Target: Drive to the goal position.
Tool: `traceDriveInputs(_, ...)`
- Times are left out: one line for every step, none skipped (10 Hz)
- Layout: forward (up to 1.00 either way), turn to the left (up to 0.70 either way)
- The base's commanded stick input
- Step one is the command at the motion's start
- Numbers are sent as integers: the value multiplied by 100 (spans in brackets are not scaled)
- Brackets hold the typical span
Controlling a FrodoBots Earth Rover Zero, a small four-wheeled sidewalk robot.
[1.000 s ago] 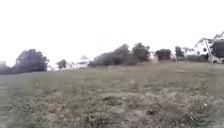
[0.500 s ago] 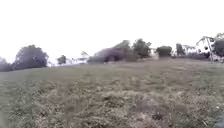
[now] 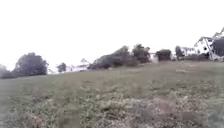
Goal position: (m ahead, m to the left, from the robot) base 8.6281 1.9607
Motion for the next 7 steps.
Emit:
traceDriveInputs(50, 0)
traceDriveInputs(50, 0)
traceDriveInputs(50, 0)
traceDriveInputs(50, 0)
traceDriveInputs(50, 0)
traceDriveInputs(50, 0)
traceDriveInputs(50, 0)
